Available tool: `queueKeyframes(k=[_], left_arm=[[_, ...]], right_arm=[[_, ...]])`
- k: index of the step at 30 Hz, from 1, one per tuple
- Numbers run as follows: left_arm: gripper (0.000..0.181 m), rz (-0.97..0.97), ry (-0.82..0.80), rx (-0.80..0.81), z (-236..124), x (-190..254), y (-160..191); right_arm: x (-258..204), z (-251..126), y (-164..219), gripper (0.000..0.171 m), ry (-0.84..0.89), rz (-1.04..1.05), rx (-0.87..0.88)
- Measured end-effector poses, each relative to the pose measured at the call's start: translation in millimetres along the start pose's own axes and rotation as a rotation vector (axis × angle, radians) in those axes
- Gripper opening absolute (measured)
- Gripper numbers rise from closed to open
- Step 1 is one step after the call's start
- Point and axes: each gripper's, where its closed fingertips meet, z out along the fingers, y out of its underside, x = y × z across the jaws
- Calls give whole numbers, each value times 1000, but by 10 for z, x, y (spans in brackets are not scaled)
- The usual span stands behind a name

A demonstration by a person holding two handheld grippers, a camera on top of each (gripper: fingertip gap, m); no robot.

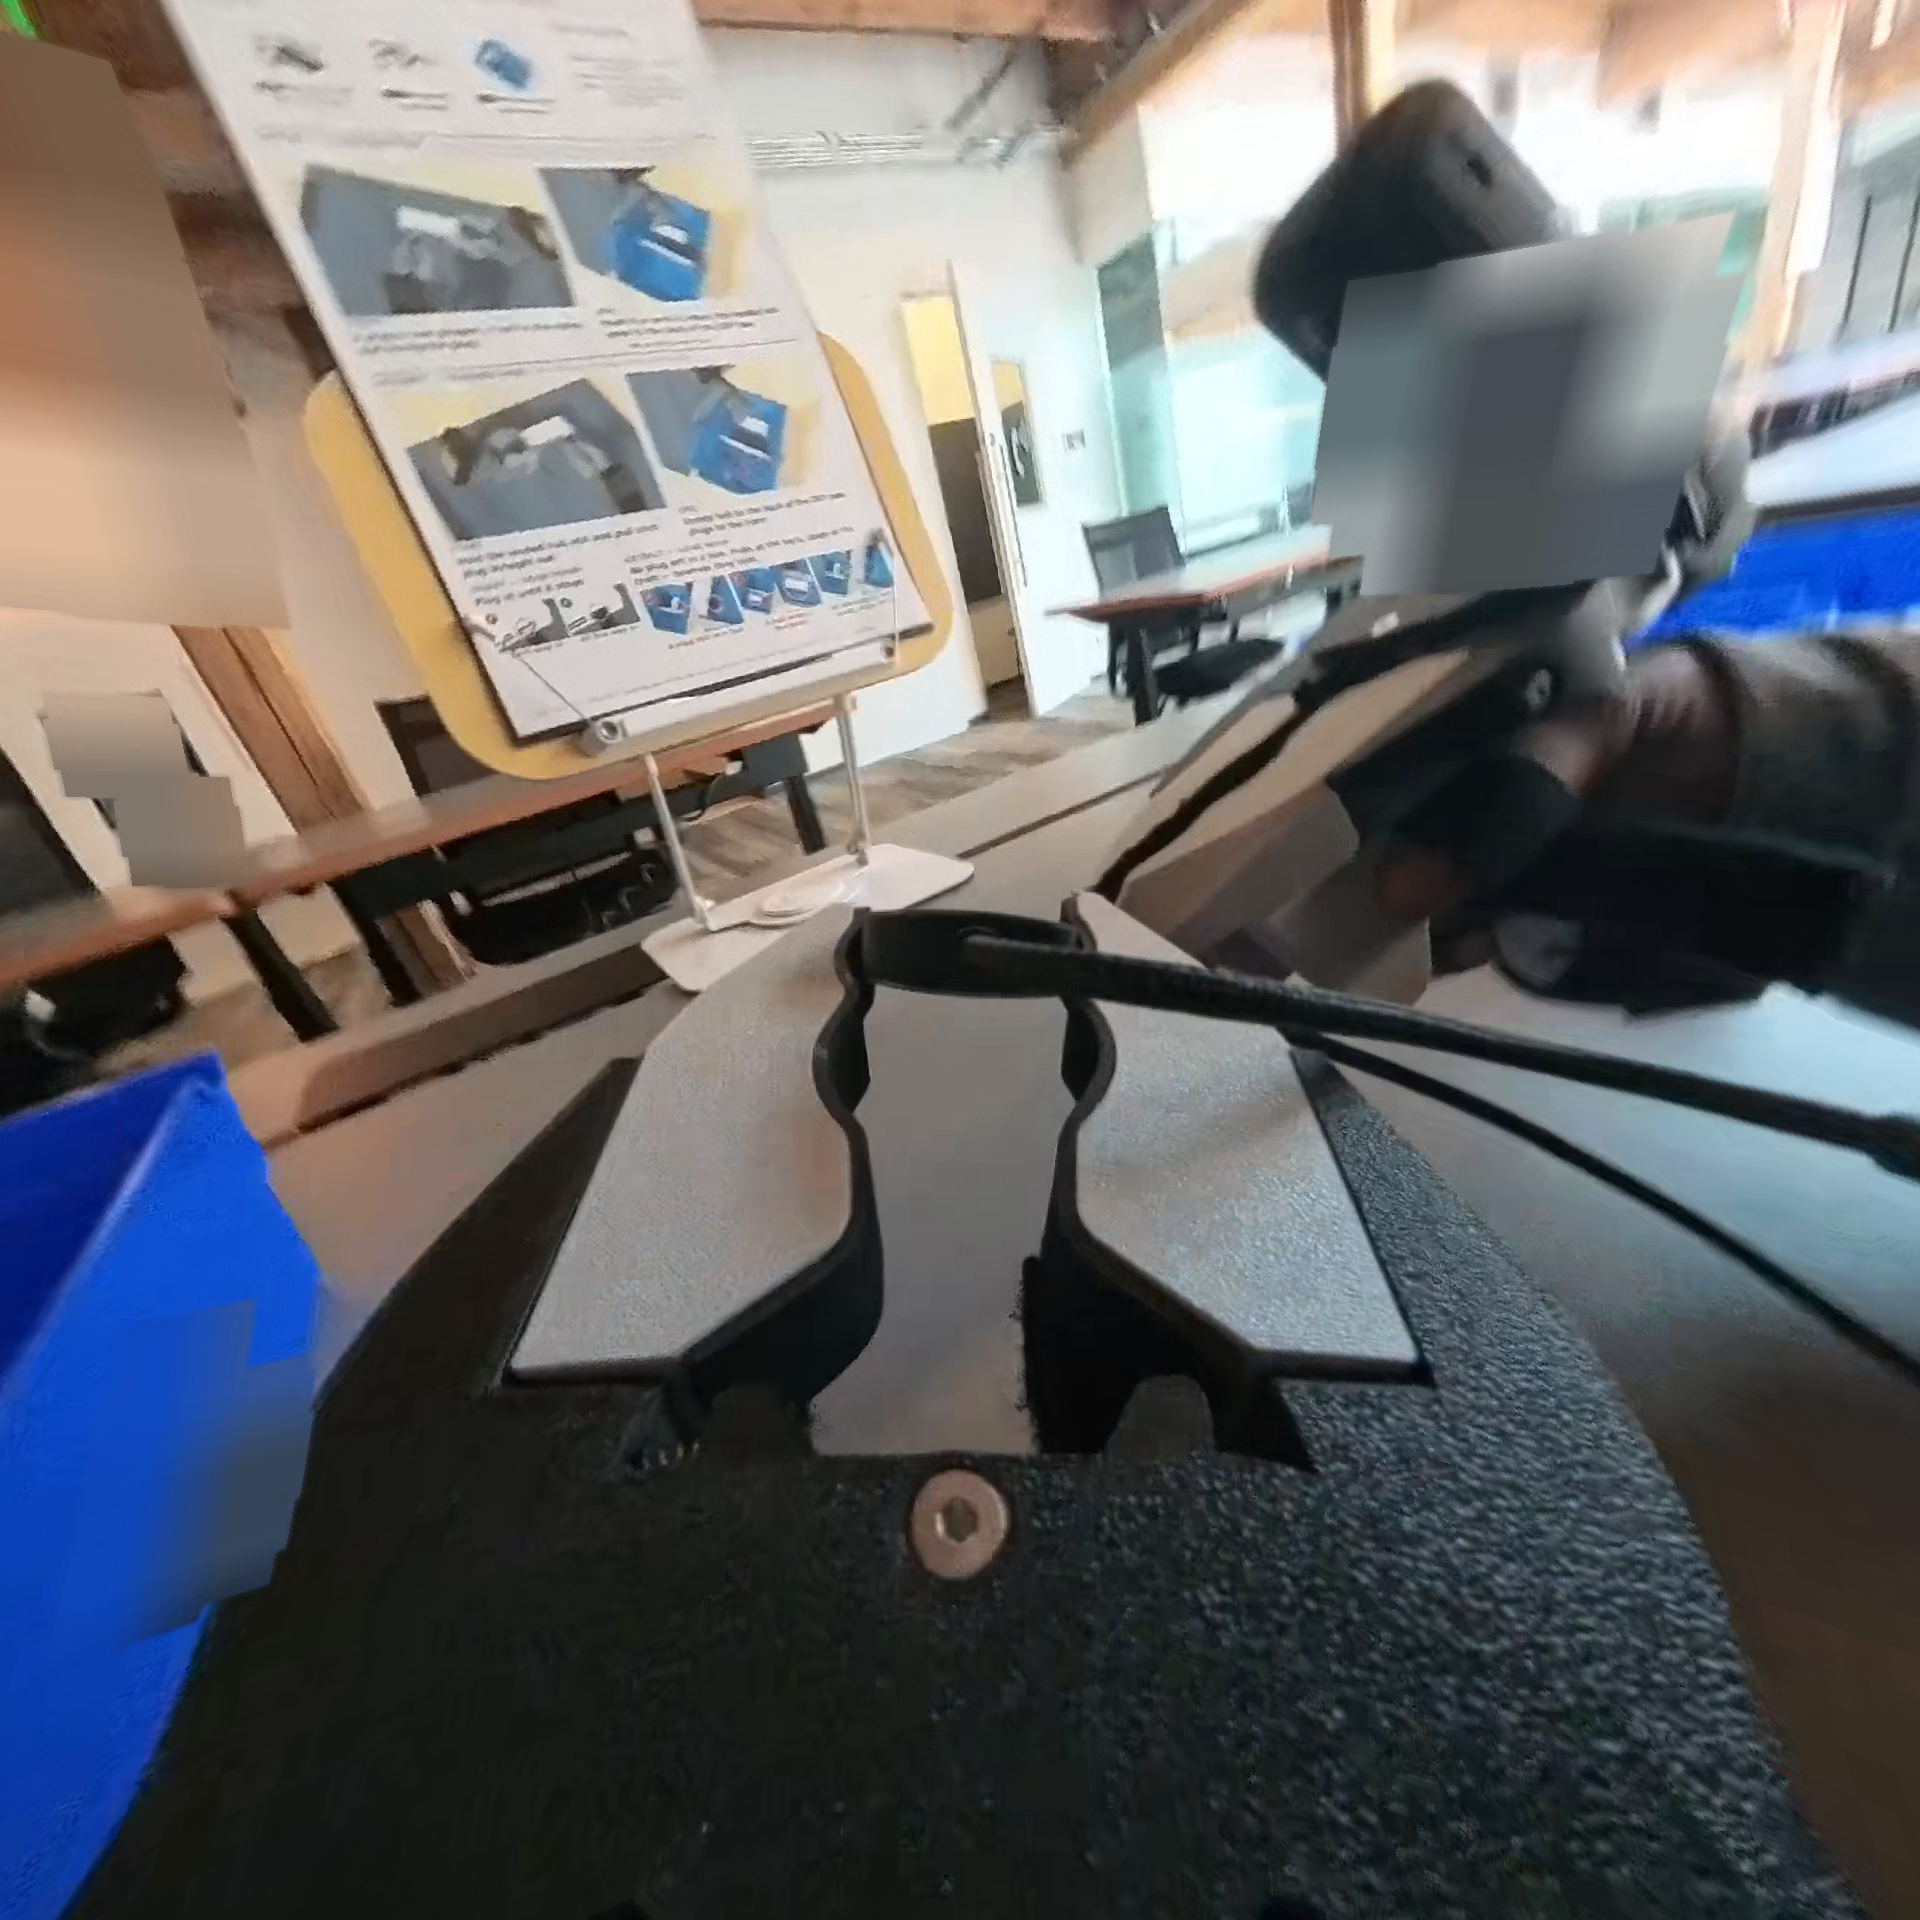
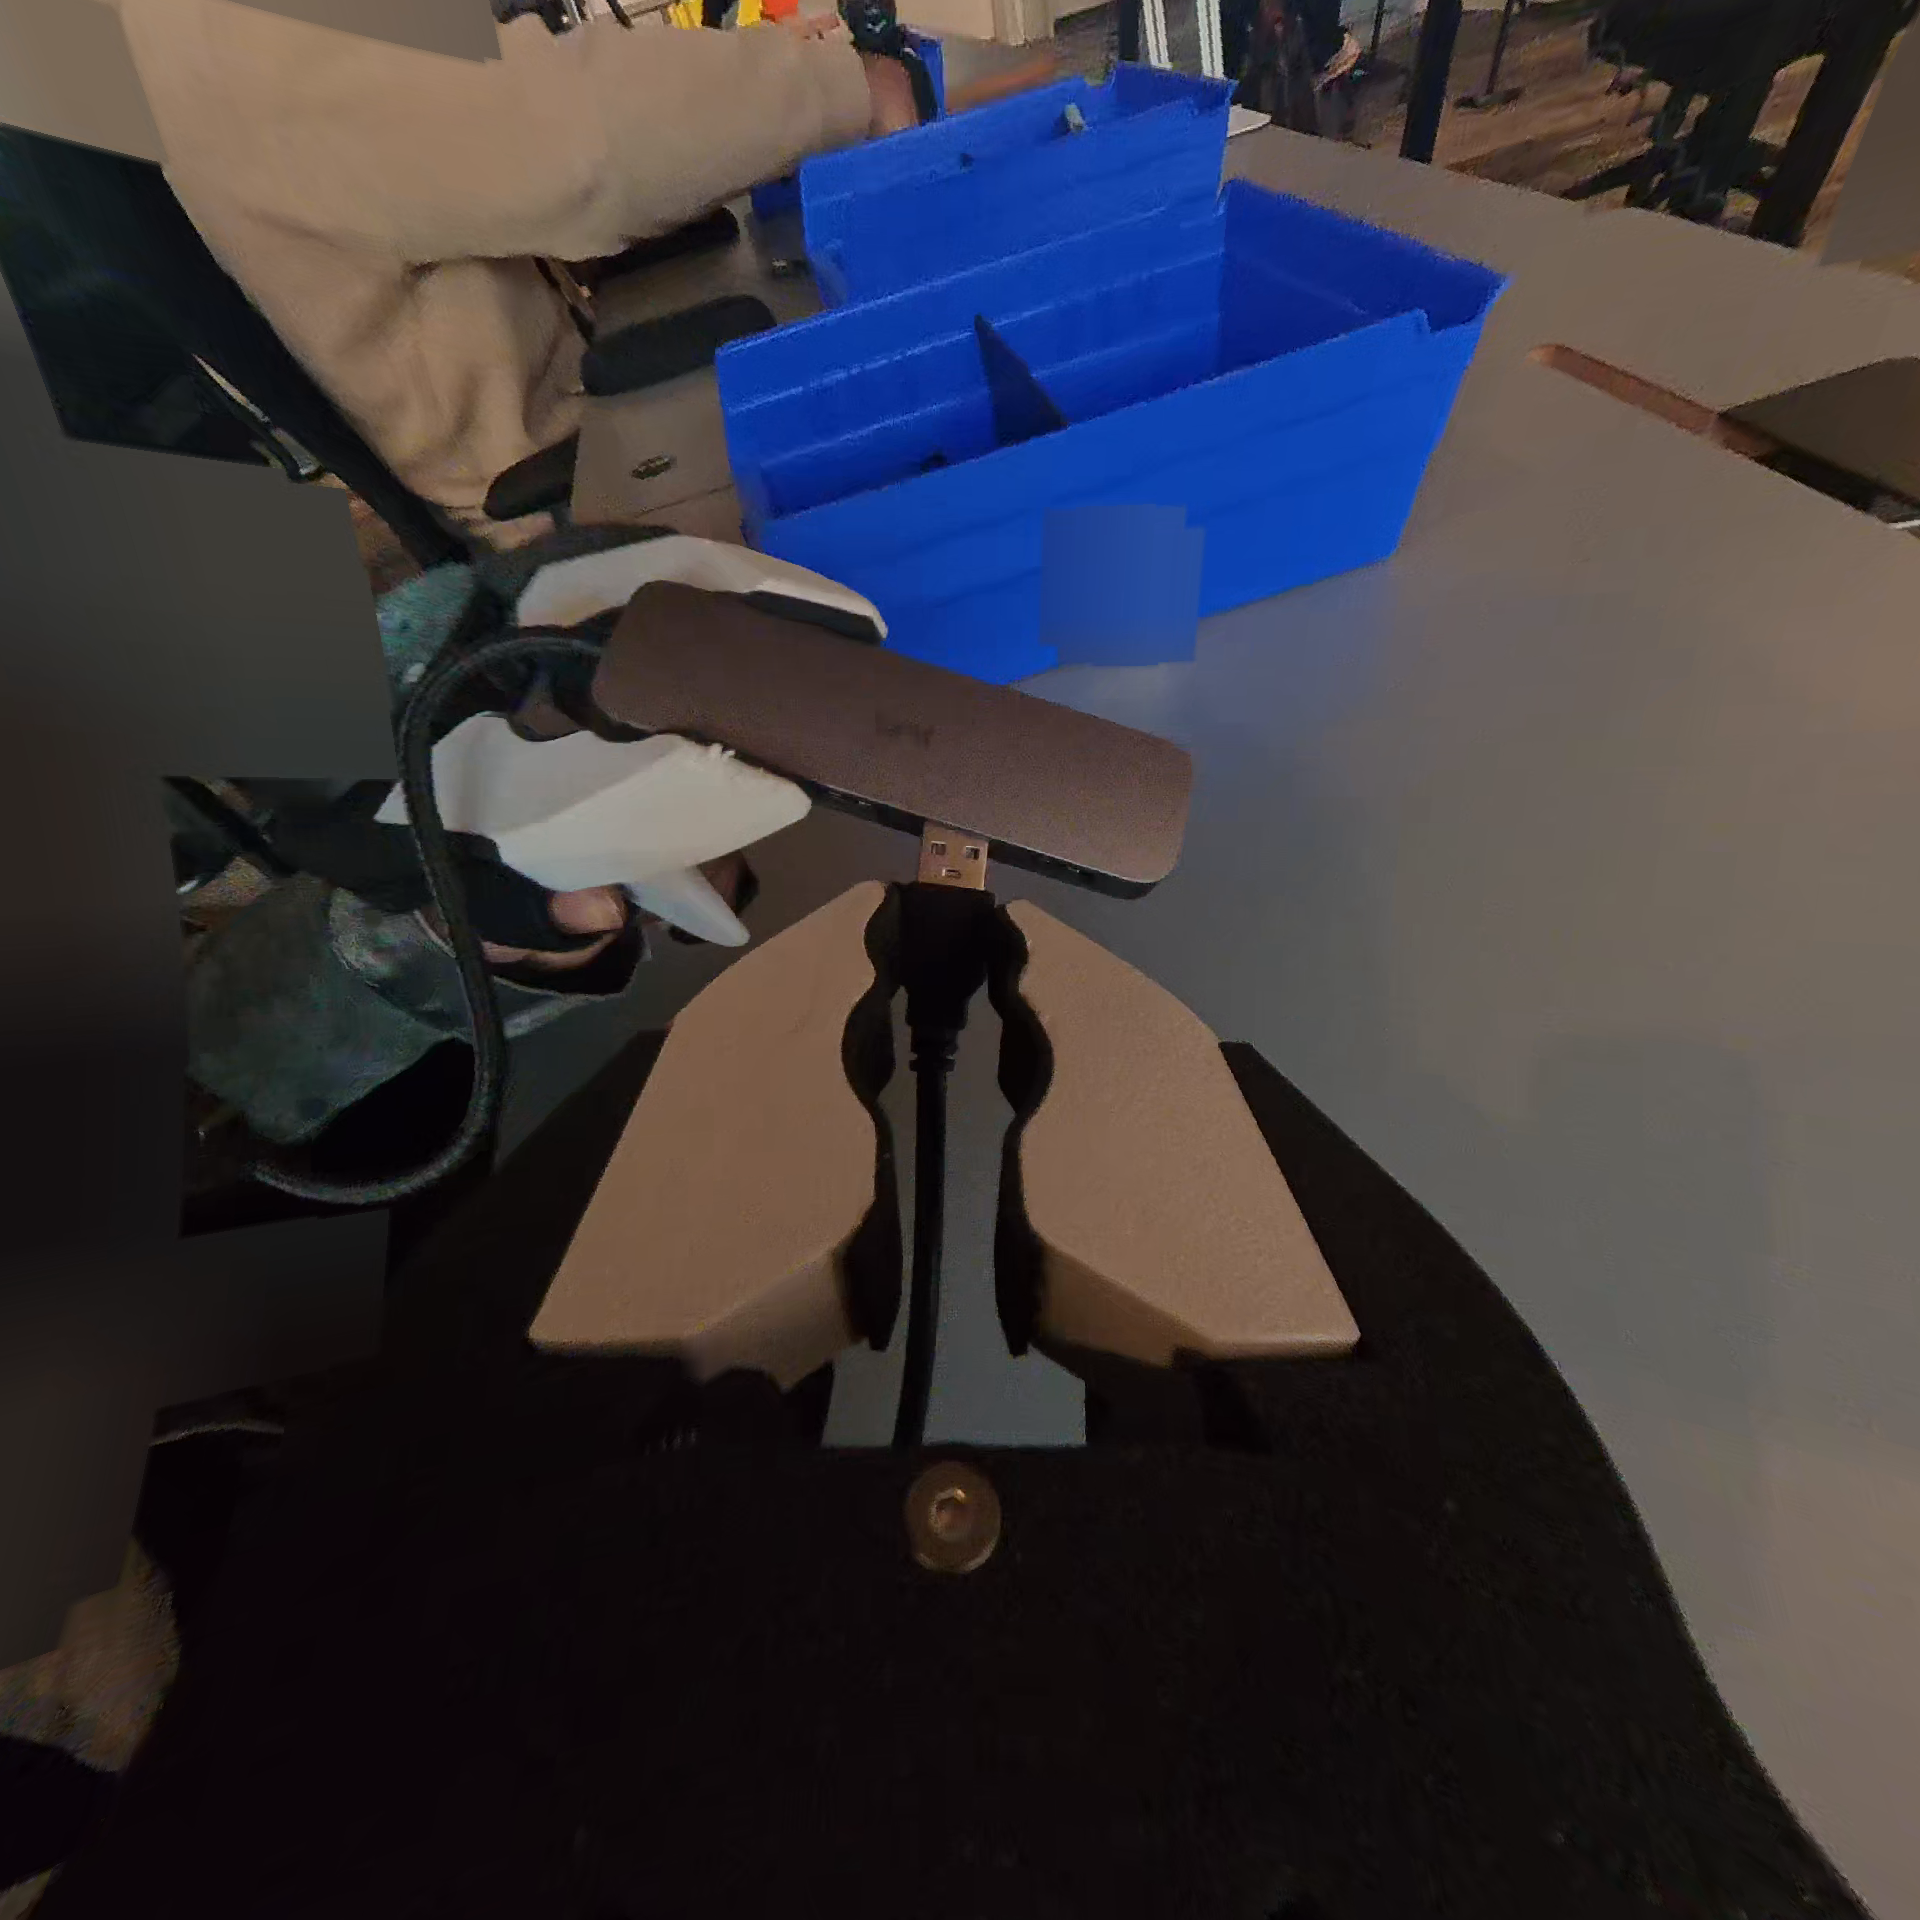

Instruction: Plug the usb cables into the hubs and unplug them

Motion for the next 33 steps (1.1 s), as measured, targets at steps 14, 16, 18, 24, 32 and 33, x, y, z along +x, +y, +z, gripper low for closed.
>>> queueKeyframes(k=[14,16,18,24,32,33], left_arm=[[35,378,-8,11,-119,88,-73],[35,411,-2,5,-122,128,-82],[35,442,4,-4,-114,143,-79],[36,352,60,-12,-120,153,-53],[35,503,12,-53,-106,103,14],[35,477,-10,-20,-112,77,-42]], right_arm=[[-92,9,-37,14,53,-10,-132],[-102,-8,-34,14,59,-28,-115],[-93,-10,-30,14,72,-52,-101],[-96,12,-19,13,67,-69,-84],[-50,105,11,16,63,-72,-56],[-56,102,-45,20,54,-70,-26]])
